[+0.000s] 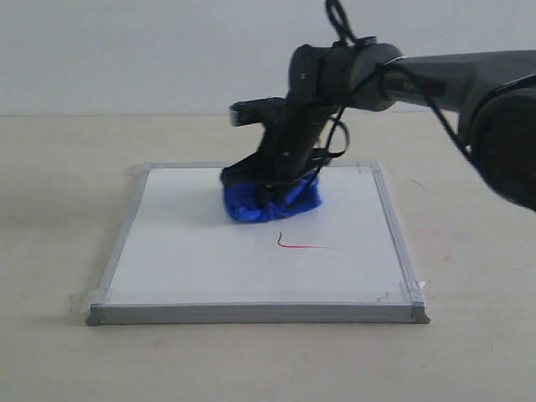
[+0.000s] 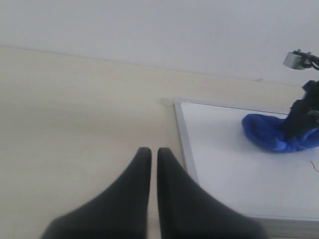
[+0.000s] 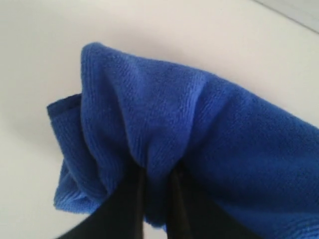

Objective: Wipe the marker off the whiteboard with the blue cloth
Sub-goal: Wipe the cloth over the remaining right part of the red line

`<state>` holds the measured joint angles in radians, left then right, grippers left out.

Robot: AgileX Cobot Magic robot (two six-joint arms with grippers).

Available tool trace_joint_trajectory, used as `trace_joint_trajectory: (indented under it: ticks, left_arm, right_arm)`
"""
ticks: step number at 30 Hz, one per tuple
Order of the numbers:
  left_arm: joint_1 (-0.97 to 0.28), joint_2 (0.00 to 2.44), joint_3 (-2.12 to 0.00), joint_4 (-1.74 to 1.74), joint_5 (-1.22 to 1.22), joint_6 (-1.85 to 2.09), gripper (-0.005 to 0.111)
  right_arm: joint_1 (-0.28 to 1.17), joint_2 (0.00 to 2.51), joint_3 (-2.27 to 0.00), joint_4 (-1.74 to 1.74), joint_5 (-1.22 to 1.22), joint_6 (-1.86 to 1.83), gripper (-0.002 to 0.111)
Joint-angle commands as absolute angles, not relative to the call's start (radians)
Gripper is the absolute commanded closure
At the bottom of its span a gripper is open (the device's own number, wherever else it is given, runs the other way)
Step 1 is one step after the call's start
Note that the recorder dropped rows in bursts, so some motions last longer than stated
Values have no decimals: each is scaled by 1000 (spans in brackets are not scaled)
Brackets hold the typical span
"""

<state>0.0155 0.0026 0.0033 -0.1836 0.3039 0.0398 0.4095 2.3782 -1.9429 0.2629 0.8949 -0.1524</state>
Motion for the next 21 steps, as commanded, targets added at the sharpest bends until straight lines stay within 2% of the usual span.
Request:
trace_joint_trajectory:
  ticks: [1,5,9,12,15,18,21]
  left_arm:
    - [18,0,0,-183,289,46,102]
    - [18,0,0,-183,289,46,102]
    - [18,0,0,-183,289,46,102]
    - [18,0,0,-183,289,46,102]
    - [18,0,0,-183,289,46,102]
    - [18,0,0,-183,289,46,102]
    - [18,0,0,-183,289,46,102]
  right_arm:
    - [542,2387,-1932,310,841,-281,108]
    - [573,2387,-1932,126,843,-179,108]
    - [520,2387,-1932,-146,893,47,108]
    - [418,2387,-1932,-157,976,99,108]
    - [358,2387,-1914,-42,1109,-43,108]
    - [406,2385,-1812,50,1103,-90,108]
    - [538,2377,-1714,98,1103,-96,108]
